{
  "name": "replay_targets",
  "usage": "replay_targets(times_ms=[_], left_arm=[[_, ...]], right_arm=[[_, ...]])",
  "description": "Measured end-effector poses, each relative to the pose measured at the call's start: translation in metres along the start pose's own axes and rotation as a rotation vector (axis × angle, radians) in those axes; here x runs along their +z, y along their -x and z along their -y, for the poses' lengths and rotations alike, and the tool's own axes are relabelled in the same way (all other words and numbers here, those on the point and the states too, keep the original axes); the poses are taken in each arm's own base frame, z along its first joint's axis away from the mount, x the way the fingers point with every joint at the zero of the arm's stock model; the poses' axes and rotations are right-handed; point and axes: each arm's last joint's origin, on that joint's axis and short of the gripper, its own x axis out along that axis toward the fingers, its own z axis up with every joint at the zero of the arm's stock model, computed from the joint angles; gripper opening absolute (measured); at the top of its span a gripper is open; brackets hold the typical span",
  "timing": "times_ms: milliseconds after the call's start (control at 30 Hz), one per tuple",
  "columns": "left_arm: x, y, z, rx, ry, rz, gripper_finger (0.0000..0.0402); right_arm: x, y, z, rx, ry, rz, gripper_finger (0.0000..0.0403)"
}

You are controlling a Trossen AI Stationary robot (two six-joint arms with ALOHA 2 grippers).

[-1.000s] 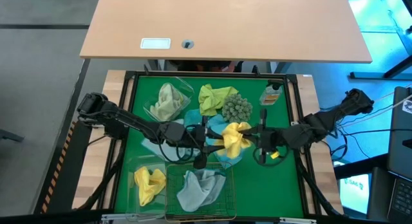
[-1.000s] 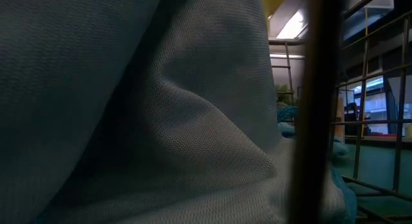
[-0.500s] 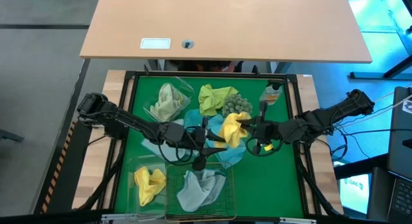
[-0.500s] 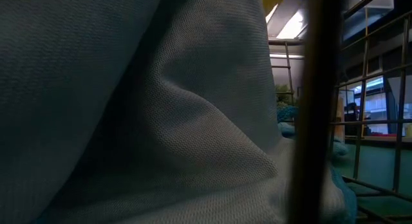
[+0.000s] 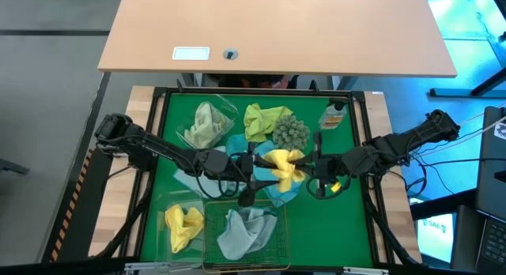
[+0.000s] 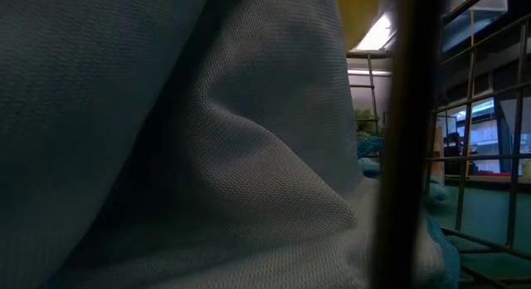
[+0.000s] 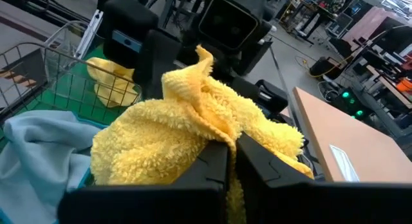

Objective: Sort microfiber towel by color & place in baskets
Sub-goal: Put the yellow microfiber towel into the bottom transparent bin

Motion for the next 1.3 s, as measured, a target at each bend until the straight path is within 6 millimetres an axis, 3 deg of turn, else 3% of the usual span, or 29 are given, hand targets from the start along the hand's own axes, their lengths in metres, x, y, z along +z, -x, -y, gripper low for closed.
replay_targets(times_ms=[233,667,833,1167,1300], left_arm=[[0.001,-0.001,-0.004,0.044,0.002,0.008,0.0232],[0.001,-0.002,-0.009,0.048,-0.003,0.007,0.0221],[0.001,-0.002,-0.010,0.077,-0.005,0.006,0.0175],[0.001,-0.002,-0.009,0.078,-0.005,0.007,0.0023],[0.004,0.001,-0.009,0.078,-0.003,0.014,0.0010]], right_arm=[[0.001,-0.006,-0.003,-0.002,-0.004,0.007,0.0014],[0.003,-0.042,-0.020,-0.042,0.010,0.033,0.0014],[0.003,-0.041,-0.019,-0.042,0.010,0.031,0.0014],[0.003,-0.041,-0.019,-0.041,0.012,0.029,0.0014],[0.003,-0.041,-0.019,-0.041,0.010,0.033,0.0014]])
